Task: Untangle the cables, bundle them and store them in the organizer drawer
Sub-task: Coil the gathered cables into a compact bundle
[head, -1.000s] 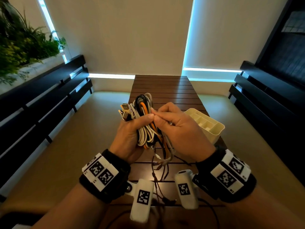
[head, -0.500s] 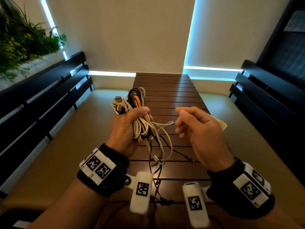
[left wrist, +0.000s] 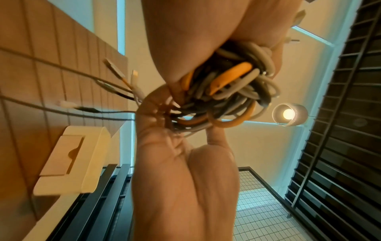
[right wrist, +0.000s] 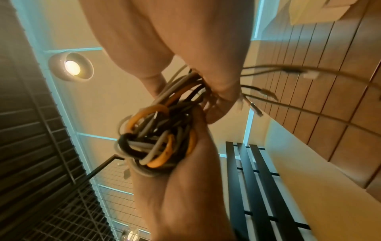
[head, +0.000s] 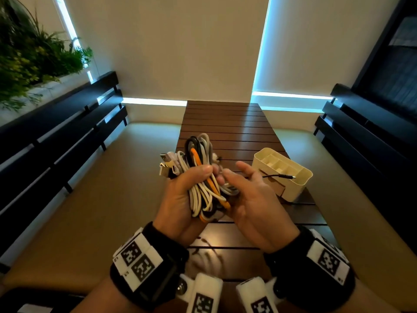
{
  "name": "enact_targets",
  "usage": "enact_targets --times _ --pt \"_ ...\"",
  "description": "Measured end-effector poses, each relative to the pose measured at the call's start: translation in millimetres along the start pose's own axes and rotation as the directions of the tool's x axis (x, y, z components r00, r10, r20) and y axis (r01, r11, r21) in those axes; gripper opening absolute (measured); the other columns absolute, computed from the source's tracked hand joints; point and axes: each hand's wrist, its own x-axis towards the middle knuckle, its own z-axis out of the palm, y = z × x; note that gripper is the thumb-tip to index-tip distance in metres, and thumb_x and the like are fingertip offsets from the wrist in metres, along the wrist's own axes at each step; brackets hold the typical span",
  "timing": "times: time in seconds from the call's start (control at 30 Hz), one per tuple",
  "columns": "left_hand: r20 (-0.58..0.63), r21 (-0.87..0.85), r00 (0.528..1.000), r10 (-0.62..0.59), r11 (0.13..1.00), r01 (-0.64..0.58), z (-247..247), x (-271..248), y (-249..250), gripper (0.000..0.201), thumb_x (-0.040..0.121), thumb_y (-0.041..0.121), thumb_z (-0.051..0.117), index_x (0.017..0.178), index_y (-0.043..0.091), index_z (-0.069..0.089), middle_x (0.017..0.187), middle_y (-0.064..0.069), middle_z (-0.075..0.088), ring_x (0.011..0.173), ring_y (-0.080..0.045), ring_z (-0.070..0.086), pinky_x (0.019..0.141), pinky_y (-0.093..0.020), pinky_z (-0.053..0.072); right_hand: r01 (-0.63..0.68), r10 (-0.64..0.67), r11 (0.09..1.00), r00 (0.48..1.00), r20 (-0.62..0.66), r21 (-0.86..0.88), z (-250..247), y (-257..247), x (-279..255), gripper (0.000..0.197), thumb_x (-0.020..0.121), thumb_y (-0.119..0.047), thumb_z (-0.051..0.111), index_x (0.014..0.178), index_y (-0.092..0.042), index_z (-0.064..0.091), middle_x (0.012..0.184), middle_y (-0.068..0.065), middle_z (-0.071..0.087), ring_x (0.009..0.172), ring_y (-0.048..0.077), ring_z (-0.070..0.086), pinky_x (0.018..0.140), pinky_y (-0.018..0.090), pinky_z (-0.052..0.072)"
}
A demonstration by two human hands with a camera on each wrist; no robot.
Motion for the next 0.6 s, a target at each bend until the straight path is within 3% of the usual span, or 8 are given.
enact_targets --times 0.07,0.13,0.27,0.4,0.47,0.6 --pt "0.012 -0.057 1.000 -0.023 0.998 0.024 -1.7 -5.5 -2.5 0.034 0.062 0.023 0.086 0.085 0.006 0.067 0.074 -0.008 0.063 0.069 -0.019 0.064 0.066 -0.032 0.056 0.037 -0.037 0.999 0.998 -0.041 0.004 -1.2 -3.6 2.9 0.046 0.093 -0.004 0.059 0.129 -0.026 0.041 0.083 0.013 0.072 0.074 0.024 0.069 0.067 0.040 0.058" --pt "-0.015 -0.050 0.999 -0.032 0.998 0.031 -2.4 -9.9 -3.3 0.032 0.060 0.021 0.085 0.083 0.007 0.068 0.073 -0.008 0.064 0.065 -0.016 0.065 0.061 -0.030 0.056 0.092 -0.093 0.996 0.992 -0.088 -0.014 -3.3 -7.8 6.5 0.047 0.093 0.004 0.056 0.128 -0.025 0.043 0.084 0.014 0.065 0.071 0.022 0.066 0.070 0.043 0.059" --pt "-0.101 -0.005 0.993 -0.052 0.999 0.052 -1.8 -11.7 -1.5 0.015 0.071 0.020 0.070 0.079 0.008 0.070 0.070 -0.007 0.063 0.061 -0.016 0.063 0.060 -0.028 0.055 0.162 -0.171 0.983 0.978 -0.116 -0.082 -6.0 -9.8 9.6 0.045 0.093 0.008 0.054 0.123 -0.026 0.048 0.087 0.013 0.060 0.064 0.015 0.065 0.065 0.040 0.059" --pt "-0.158 -0.034 0.984 -0.076 0.997 0.072 3.3 -12.2 -5.5 0.014 0.079 0.016 0.065 0.081 0.003 0.069 0.068 -0.008 0.065 0.059 -0.016 0.065 0.058 -0.029 0.057 0.242 -0.257 0.960 0.961 -0.104 -0.138 -8.0 -11.0 7.5 0.045 0.093 0.004 0.055 0.120 -0.032 0.049 0.104 0.017 0.061 0.073 0.018 0.067 0.062 0.039 0.061" --pt "-0.167 -0.049 0.981 -0.100 0.994 0.093 4.5 -13.3 -9.4 0.014 0.078 0.015 0.066 0.081 0.002 0.069 0.066 -0.008 0.065 0.058 -0.015 0.066 0.057 -0.028 0.057 0.297 -0.315 0.937 0.946 -0.078 -0.187 -9.2 -11.4 7.2 0.046 0.094 0.006 0.052 0.118 -0.033 0.048 0.100 0.013 0.064 0.077 0.018 0.069 0.059 0.033 0.058" --pt "-0.204 -0.026 0.970 -0.129 0.992 0.127 8.9 -12.4 -15.3 0.014 0.076 0.015 0.066 0.077 0.003 0.071 0.064 -0.008 0.066 0.057 -0.015 0.065 0.061 -0.029 0.056 0.359 -0.378 0.897 0.925 -0.028 -0.258 -9.7 -8.8 4.0 0.051 0.095 0.011 0.045 0.119 -0.035 0.045 0.100 0.009 0.069 0.091 0.020 0.071 0.074 0.039 0.058"
